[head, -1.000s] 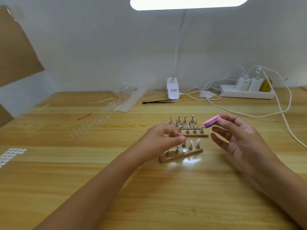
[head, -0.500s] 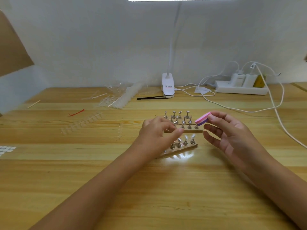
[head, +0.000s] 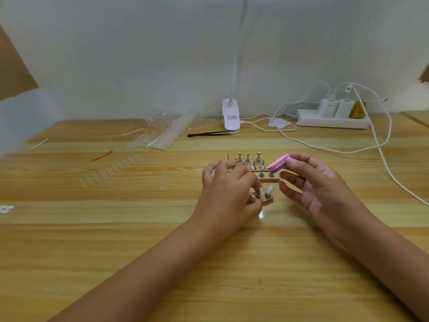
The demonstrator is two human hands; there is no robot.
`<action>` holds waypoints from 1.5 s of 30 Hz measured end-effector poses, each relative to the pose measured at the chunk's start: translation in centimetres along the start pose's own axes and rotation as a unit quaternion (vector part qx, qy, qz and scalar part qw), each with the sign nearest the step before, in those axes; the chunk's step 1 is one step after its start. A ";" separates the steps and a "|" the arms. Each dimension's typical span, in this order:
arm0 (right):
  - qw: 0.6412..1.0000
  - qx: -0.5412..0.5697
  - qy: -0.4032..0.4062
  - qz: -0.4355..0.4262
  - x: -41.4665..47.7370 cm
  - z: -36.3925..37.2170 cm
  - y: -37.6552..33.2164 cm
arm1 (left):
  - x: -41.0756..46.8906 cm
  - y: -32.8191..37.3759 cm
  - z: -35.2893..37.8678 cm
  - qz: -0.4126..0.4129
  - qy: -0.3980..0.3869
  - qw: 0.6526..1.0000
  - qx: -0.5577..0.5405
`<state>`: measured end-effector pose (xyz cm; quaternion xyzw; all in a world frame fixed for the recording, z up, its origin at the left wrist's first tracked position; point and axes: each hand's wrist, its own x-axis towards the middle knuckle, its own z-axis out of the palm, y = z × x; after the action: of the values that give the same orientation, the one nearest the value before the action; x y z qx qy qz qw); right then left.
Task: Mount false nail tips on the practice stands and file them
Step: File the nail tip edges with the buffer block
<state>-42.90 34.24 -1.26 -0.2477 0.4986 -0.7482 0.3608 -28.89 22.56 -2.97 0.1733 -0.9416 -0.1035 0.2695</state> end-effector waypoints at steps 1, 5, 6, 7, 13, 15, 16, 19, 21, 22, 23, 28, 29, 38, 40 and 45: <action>1.000 0.001 -0.001 0.000 0.0 0.0 0.0 | -0.1 0.1 0.0 0.017 0.009 1.000 0.016; 1.000 -0.001 0.000 0.003 -0.1 0.2 -0.2 | -0.2 0.1 -0.2 0.066 0.031 0.996 0.059; 1.000 -0.001 0.001 0.004 -0.1 0.2 -0.2 | -0.2 0.0 -0.2 0.077 0.030 0.995 0.062; 1.000 -0.001 0.001 0.004 -0.2 0.2 -0.2 | -0.2 -0.1 -0.2 0.086 0.029 0.994 0.059; 1.000 0.004 -0.006 0.008 -0.2 0.1 -0.2 | -0.5 -0.5 -0.4 0.107 0.060 0.992 0.031; 1.000 0.018 -0.006 0.011 -0.1 0.1 -0.2 | -0.5 -0.4 -0.8 0.117 0.096 0.988 0.012; 1.000 0.028 -0.005 0.014 -0.1 0.0 -0.3 | -0.5 -0.2 -1.1 0.117 0.117 0.986 -0.012; 0.999 0.048 -0.002 0.021 0.1 -0.3 -0.3 | -0.5 0.4 -2.6 0.052 0.145 0.964 -0.218; 0.998 0.058 -0.010 0.022 0.2 -0.4 -0.3 | -0.7 0.7 -4.1 -0.028 0.098 0.910 -0.403; 0.998 0.060 -0.015 0.023 0.2 -0.4 -0.3 | -0.9 0.6 -4.7 -0.055 0.073 0.879 -0.467; 0.998 0.059 -0.021 0.025 0.1 -0.3 -0.3 | -1.1 0.3 -5.1 -0.074 0.056 0.859 -0.503; 0.997 0.018 -0.065 0.030 -1.0 0.8 0.0 | -3.3 -1.2 -5.2 -0.136 0.006 0.838 -0.528; 0.997 0.001 -0.076 0.025 -1.3 1.2 0.1 | -3.7 -1.5 -5.0 -0.143 0.004 0.833 -0.535; 0.973 -0.168 -0.130 -0.090 -3.7 3.3 0.7 | -4.2 -2.6 -4.6 -0.191 -0.035 0.781 -0.593; 0.964 -0.197 -0.141 -0.114 -4.1 3.6 0.7 | -4.1 -2.3 -4.6 -0.193 -0.040 0.771 -0.606; 0.959 -0.198 -0.133 -0.151 -4.5 3.9 0.9 | -4.4 -2.1 -4.2 -0.189 -0.060 0.773 -0.602</action>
<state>-37.03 35.41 -0.64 -0.4842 0.5409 -0.6407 0.2502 -22.50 21.94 -2.13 0.1434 -0.6493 -0.7084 0.2365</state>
